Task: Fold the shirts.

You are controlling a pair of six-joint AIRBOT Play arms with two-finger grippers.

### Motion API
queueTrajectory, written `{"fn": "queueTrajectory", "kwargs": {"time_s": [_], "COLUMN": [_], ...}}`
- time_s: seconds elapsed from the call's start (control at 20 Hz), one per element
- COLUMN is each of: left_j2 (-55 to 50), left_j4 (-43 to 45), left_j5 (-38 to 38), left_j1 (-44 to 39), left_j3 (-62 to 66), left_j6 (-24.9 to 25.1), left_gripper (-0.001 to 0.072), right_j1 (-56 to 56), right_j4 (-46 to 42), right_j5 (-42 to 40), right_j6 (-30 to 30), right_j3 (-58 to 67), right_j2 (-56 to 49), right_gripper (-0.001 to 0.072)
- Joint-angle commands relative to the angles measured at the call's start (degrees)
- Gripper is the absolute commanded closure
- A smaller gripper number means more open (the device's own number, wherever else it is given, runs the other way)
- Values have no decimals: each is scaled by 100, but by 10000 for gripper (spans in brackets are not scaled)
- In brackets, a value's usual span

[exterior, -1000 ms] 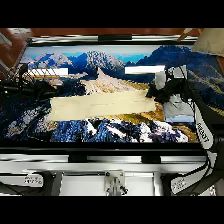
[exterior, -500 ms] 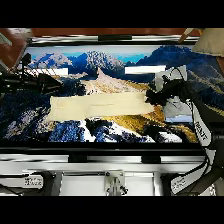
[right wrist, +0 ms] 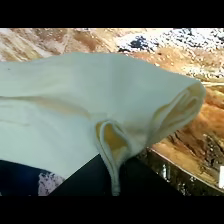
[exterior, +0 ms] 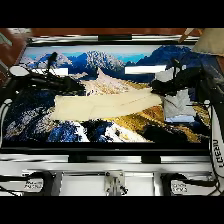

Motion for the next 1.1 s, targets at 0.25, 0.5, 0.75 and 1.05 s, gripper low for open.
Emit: {"fn": "queueTrajectory", "kwargs": {"time_s": [0.25, 0.5, 0.75, 1.05], "left_j2": [-748, -1414, -1714, -1298], "left_j4": [-24, -841, -2221, -1397], "left_j5": [2245, 2876, 3501, 2771], "left_j1": [-2153, -2811, -3285, -2769], "left_j3": [-337, -334, -317, -350], "left_j6": [-282, -352, 155, 155], "left_gripper": [672, 672, 672, 675], "right_j1": [2, 2, 2, 2], "right_j4": [127, 144, 214, 225], "right_j5": [-721, -1008, -1220, -894], "right_j6": [407, 796, 994, 1180], "right_j3": [2, 0, 0, 2], "right_j2": [1495, 2000, 2006, 2004], "right_gripper": [637, 636, 636, 636]}}
